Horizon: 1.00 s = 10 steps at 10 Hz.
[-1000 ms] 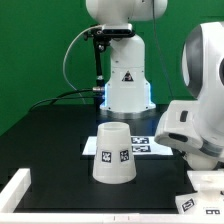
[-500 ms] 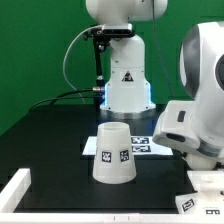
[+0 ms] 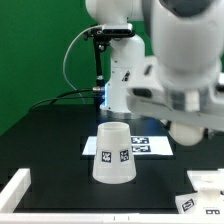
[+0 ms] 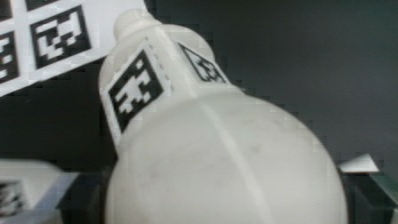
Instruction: Assemble lamp
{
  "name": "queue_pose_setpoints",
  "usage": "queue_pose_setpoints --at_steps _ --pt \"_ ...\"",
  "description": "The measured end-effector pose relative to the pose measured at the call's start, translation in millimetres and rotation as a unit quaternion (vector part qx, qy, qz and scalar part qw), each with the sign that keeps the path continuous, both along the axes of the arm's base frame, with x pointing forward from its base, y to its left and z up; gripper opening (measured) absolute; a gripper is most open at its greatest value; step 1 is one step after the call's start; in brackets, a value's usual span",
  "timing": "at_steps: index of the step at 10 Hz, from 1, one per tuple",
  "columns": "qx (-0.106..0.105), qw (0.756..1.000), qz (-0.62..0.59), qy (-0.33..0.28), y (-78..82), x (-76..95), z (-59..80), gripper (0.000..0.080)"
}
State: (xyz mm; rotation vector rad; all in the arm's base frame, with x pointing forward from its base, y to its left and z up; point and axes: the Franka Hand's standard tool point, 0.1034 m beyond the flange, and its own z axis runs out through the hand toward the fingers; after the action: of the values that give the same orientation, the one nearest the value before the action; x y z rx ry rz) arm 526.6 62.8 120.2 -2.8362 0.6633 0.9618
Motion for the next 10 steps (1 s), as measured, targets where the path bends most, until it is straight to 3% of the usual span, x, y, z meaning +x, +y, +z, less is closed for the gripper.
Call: queue_pose_setpoints --at_steps 1,2,4,6,7,8,10 --pt "-0.007 1.0 -0.003 -0.02 -18.4 13.6 18.1 0.0574" --pt "-0.034 0.998 0.029 -0.052 -27.1 21.7 19.5 0.0574" --pt "-0.043 0.993 0.032 -0.107 -15.2 25.7 14.3 0.0574" --pt "-0.05 0.984 0.031 -0.17 -8.4 34.9 17.5 0.0574" --pt "-0.034 0.974 -0.013 -0.225 -4.2 54.7 35.4 0.0574" --pt "-0.036 0.952 -0.053 -0.299 -8.8 72.9 55.2 0.0574" --pt "-0.056 0.927 -0.084 -0.36 -13.6 73.4 70.2 0.0574"
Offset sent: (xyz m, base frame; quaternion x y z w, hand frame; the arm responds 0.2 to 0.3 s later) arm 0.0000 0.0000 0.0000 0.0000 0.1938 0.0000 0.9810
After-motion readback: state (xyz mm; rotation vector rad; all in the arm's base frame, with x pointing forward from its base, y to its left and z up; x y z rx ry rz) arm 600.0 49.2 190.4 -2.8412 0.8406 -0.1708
